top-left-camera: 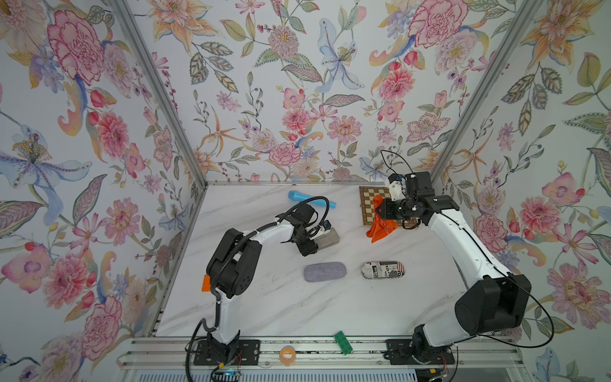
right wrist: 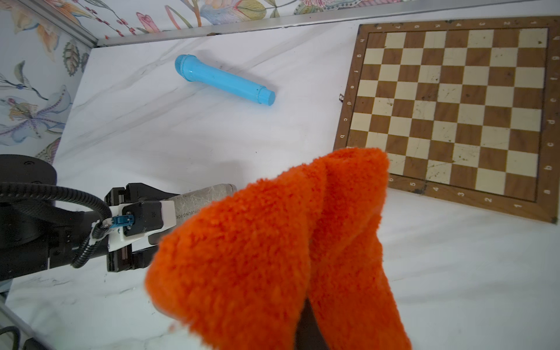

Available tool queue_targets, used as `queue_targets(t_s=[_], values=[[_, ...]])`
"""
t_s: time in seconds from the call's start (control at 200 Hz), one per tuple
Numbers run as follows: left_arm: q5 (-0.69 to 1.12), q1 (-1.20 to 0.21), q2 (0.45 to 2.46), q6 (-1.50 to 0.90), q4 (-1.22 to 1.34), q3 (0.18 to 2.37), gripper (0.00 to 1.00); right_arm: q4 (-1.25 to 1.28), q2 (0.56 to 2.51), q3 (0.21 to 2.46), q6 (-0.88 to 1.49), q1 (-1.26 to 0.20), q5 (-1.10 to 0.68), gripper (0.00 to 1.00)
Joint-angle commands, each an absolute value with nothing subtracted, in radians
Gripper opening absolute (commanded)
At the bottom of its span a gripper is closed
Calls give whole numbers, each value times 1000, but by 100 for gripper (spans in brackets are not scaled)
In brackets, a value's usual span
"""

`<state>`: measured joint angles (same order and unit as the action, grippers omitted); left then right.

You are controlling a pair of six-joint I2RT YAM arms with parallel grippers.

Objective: Wipe the eyeglass case
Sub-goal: Pick up the eyeglass case from the center of the board, then wipe the dirt from the eyeglass case.

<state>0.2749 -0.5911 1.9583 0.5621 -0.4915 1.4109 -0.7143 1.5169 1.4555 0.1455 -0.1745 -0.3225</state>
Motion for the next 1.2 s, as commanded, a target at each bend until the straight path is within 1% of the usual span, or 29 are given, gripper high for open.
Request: queue_targets(t_s=[0.0,0.055,0.18,0.325,0.455,0.561,0.721,0.806,0.926,1.001,1.071,1.196], values=[[277,-622,1832,515,-446,1418,36,-754,1473,1512,197,-186,-464,0],[274,-640,1796,498,-420,1410,36,-728,1460,1509,236,-201,-534,0],[268,-690,1730,500,-372,1408,36,-541,1445,1422,382,-255,-685,0],[260,-735,1691,494,-340,1434,36,-494,1510,1393,433,-338,-678,0],[275,-741,1626,408,-182,1372,35,-357,1536,1325,532,-387,-721,0],[258,-741,1574,349,-37,1310,37,-172,1545,1242,672,-410,-792,0],[231,-741,1572,343,-18,1302,37,82,1547,1148,872,-413,-908,0],[208,-740,1535,353,-24,1286,37,80,1532,1157,886,-370,-953,0],[185,-740,1507,350,-7,1251,37,-123,1513,1217,758,-292,-925,0],[171,-740,1495,343,14,1239,37,-195,1525,1241,712,-293,-910,0],[160,-739,1494,335,37,1235,37,-143,1531,1219,744,-339,-900,0],[133,-739,1506,323,62,1245,37,69,1559,1161,891,-442,-919,0]])
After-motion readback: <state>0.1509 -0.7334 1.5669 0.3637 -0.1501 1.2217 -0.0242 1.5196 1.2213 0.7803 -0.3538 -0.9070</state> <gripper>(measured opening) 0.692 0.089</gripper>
